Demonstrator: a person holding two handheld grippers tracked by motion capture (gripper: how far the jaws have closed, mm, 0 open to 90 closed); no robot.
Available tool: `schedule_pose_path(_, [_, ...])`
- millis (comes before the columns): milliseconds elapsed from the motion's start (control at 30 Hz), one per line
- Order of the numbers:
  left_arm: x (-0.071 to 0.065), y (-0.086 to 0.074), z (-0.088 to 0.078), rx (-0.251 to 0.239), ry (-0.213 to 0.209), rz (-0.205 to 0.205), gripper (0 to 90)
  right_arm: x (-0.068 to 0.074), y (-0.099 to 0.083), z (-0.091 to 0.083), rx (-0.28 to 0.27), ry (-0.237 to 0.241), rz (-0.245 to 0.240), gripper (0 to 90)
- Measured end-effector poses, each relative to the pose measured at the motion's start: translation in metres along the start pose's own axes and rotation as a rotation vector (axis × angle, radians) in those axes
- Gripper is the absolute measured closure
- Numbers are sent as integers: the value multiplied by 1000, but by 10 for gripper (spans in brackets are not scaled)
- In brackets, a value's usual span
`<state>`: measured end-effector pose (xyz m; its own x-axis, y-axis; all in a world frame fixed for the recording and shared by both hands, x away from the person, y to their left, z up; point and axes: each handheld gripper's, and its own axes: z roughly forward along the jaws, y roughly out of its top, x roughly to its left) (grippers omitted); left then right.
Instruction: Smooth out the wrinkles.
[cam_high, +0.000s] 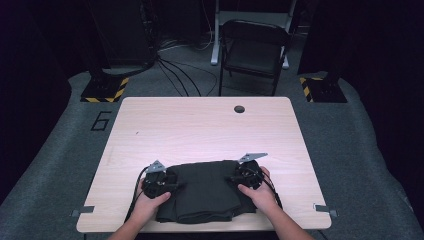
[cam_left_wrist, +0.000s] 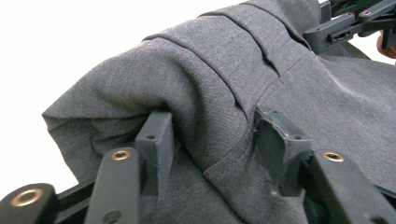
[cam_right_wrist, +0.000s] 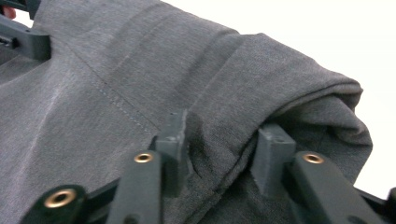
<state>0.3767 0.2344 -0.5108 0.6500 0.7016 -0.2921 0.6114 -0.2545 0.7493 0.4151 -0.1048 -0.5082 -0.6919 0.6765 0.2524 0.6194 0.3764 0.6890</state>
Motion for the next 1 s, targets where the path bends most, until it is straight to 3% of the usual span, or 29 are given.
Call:
schedule_pose_path(67, [-1, 0, 1, -11, 9, 12, 537, 3, 0, 0, -3, -14, -17, 648])
schedule_pose_path(200, [-4, 2, -1, -37, 27, 22, 594, 10, 3, -3, -23, -54, -98, 702])
schedule_pose_path(267, [-5, 5, -4, -40, 37, 46, 619, 16, 5, -7, -34, -90, -164, 715])
schedule_pose_path(433, [-9, 15, -12, -72, 52, 85, 634, 24, 10, -14, -71, -127, -211, 722])
schedule_pose_path(600, [-4, 30, -18, -103, 80, 132, 644, 27, 24, -25, -117, -143, -229, 723])
schedule_pose_path(767, [6, 47, -19, -130, 107, 137, 645, 25, 46, -29, -156, -165, -244, 723])
schedule_pose_path(1000, [26, 70, -8, -120, 138, 154, 644, 11, 74, -18, -138, -196, -243, 721])
